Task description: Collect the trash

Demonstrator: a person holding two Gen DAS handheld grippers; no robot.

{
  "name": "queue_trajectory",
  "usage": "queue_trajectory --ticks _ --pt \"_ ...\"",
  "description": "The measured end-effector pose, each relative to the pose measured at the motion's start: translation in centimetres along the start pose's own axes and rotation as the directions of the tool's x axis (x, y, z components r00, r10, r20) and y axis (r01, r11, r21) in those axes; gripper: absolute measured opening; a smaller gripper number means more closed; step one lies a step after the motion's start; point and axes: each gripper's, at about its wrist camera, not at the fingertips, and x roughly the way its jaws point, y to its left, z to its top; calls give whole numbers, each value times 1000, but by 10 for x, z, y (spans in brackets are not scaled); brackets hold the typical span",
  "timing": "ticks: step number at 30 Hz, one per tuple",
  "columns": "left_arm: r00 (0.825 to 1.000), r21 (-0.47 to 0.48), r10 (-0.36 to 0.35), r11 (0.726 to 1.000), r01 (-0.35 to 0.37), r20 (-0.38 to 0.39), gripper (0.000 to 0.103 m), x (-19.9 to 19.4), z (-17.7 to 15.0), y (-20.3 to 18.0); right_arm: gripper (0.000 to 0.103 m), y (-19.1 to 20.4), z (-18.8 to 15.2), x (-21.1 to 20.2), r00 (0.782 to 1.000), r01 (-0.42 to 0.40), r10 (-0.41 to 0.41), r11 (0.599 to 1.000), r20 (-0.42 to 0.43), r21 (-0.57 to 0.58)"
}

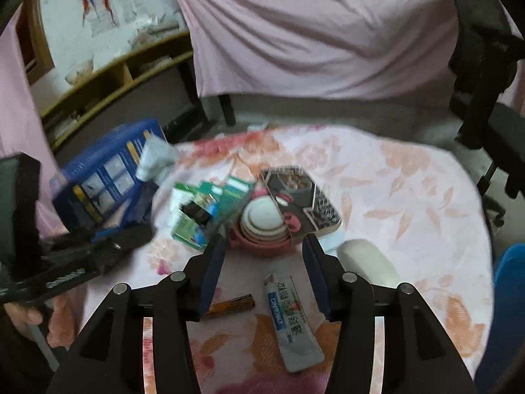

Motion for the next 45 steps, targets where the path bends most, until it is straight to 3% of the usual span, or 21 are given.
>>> queue_trajectory --ticks 3,9,13,14,18,26,32,37,40,45 --pt "1000 10 -5 1000 5 5 12 -6 0 0 35 8 5 -1 999 -51 51 998 17 21" --pt "1000 -6 -26 1000 26 10 12 -13 0 7 16 16 8 25 1000 2 -1 999 -24 40" --pt "1000 -1 -26 1000 26 15 12 -16 0 6 14 11 6 33 999 20 -17 996 -46 85" --pt "1000 0 -25 1000 25 17 12 -16 0 5 8 10 6 35 999 19 -14 995 -50 94" --pt "999 0 -25 1000 25 22 12 -18 0 6 3 12 0 29 999 10 -6 996 -38 91" --pt "998 19 -17 1000 16 61 12 -33 -8 -12 1 37 -22 -26 985 135 -130 990 115 -42" --pt "997 65 -10 998 4 83 11 -40 -16 -42 1 36 -41 -69 950 213 -194 975 245 -56" --pt "990 96 0 995 -13 141 11 -51 -18 -70 1 23 -45 -90 935 210 -191 977 300 -29" --pt "991 118 24 992 -39 128 11 -50 -18 -82 1 14 -46 -94 945 181 -167 983 280 -24" --pt "994 119 79 989 -87 74 11 -40 -25 -82 9 -5 -54 -74 985 103 -103 995 137 10"
